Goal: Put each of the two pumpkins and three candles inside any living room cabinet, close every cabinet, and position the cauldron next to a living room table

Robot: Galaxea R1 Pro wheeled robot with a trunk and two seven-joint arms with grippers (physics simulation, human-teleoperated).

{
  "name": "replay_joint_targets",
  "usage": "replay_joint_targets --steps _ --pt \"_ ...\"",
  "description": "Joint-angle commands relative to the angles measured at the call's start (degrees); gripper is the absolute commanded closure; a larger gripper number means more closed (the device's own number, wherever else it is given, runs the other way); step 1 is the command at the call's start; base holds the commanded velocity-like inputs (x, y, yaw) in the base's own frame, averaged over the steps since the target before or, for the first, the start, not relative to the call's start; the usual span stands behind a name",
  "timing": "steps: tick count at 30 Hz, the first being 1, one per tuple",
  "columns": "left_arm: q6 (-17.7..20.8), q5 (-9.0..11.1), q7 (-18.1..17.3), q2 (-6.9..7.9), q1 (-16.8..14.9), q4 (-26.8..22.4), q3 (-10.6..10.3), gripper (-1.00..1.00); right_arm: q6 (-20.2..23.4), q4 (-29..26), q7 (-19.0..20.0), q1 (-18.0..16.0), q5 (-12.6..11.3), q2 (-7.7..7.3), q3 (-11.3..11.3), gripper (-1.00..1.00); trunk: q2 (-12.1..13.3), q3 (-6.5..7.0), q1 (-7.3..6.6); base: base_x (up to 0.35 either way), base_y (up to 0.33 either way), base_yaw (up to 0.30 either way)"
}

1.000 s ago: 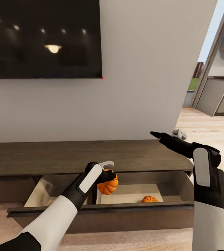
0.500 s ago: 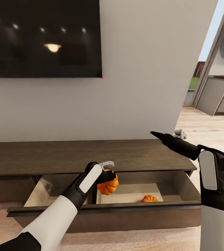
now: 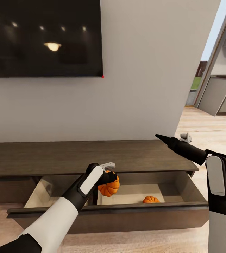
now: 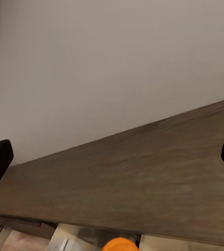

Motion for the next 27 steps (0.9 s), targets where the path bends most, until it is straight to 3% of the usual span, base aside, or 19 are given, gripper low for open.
replay_joint_targets --steps 1,27 --pt "0.0 0.5 0.6 0.00 0.0 -0.1 -0.1 1.00 0.2 0.0 0.6 -0.1 0.5 0.01 -0.2 -1.00 0.0 -0.14 -0.01 0.000 0.000 0.000" --pt "0.0 0.8 0.6 0.00 0.0 -1.2 -1.6 1.00 0.2 0.0 0.6 0.0 0.5 0.01 -1.0 -1.00 0.0 -2.42 -0.01 0.000 0.000 0.000"
